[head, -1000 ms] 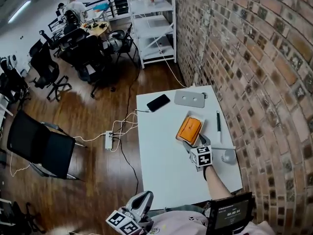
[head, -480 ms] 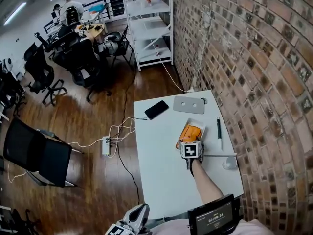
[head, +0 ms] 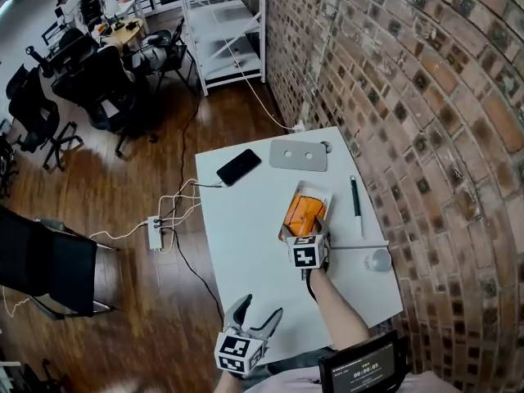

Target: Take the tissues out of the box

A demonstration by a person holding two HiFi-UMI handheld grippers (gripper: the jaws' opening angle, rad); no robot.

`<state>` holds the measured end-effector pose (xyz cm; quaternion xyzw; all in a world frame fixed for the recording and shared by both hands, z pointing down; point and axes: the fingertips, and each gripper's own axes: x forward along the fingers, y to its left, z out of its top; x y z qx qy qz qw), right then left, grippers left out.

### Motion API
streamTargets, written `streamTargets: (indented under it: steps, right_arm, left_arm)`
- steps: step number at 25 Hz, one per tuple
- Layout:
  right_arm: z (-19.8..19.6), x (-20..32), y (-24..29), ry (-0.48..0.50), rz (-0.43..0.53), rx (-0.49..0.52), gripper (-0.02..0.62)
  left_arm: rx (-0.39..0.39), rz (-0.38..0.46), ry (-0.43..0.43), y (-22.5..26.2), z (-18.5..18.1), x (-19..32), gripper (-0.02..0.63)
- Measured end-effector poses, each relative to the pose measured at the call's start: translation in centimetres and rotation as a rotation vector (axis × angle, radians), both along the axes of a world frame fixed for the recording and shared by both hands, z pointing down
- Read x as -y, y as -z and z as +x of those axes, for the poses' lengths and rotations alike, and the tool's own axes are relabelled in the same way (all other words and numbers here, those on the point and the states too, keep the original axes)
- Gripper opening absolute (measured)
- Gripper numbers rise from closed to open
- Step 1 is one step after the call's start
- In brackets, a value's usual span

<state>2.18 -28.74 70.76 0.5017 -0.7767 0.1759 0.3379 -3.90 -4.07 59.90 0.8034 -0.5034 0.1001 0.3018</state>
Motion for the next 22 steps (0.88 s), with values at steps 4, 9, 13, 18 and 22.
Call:
streamTargets:
  steps: [4, 9, 13, 18, 22]
  right_arm:
    - [-0.4, -0.5, 0.3, 0.029, 0.069, -0.031, 0.402]
    - [-0.6, -0.8, 0.5, 0.041, 0.116, -0.015, 0.360]
    - [-0.1, -1.0, 0.7, 0.058, 0.091, 0.007, 0.297]
    - [0.7, -1.2, 1.4, 0.079, 0.086, -0.005, 0.193]
    - [1.2, -1.7, 1.7, 0.074, 0.058, 0.008, 0.123]
  left_arm:
    - [0.132, 0.024, -0.067, -4.5, 1.0, 5.4, 0.331]
    - [0.186, 0.076, -0.176, -4.3, 3.2, 10.8, 0.308]
    - [0.211, 0.077, -0.233, -4.4, 4.0, 11.0, 0.285]
    - [0.168, 0.044, -0.185, -4.6, 3.2, 10.2, 0.241]
    - [0.141, 0.029, -0.142, -4.0, 2.4, 9.2, 0.202]
